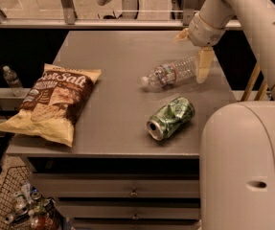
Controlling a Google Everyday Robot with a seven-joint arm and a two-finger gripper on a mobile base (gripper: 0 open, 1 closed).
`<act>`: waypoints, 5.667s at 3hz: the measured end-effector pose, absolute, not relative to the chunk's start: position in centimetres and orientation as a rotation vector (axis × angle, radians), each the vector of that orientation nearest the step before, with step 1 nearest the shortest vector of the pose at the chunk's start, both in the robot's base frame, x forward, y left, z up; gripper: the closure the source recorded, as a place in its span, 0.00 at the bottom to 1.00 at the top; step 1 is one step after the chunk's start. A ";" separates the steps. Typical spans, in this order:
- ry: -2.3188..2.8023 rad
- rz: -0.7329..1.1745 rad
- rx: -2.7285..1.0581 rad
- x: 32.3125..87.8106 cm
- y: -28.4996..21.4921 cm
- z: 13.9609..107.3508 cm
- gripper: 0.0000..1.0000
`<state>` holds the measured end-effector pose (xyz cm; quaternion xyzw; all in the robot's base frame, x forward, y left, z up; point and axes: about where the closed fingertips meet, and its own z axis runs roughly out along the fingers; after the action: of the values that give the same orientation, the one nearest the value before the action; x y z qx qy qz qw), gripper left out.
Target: Move water bottle near brown chip bag
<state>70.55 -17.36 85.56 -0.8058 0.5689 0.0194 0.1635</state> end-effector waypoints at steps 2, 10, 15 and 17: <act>1.549 0.105 -2.366 69.7 -14.4 85.6 0.00; 1.416 0.072 -2.439 66.9 -8.4 89.1 1.00; 0.803 0.086 -2.811 62.6 6.9 85.7 1.00; 0.649 0.133 -2.813 60.2 10.5 85.8 1.00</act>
Offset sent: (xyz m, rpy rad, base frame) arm -0.0421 0.0388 0.0036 -0.0308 0.1271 0.1408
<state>60.22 10.49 85.83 -0.9657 0.2229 0.0458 0.1255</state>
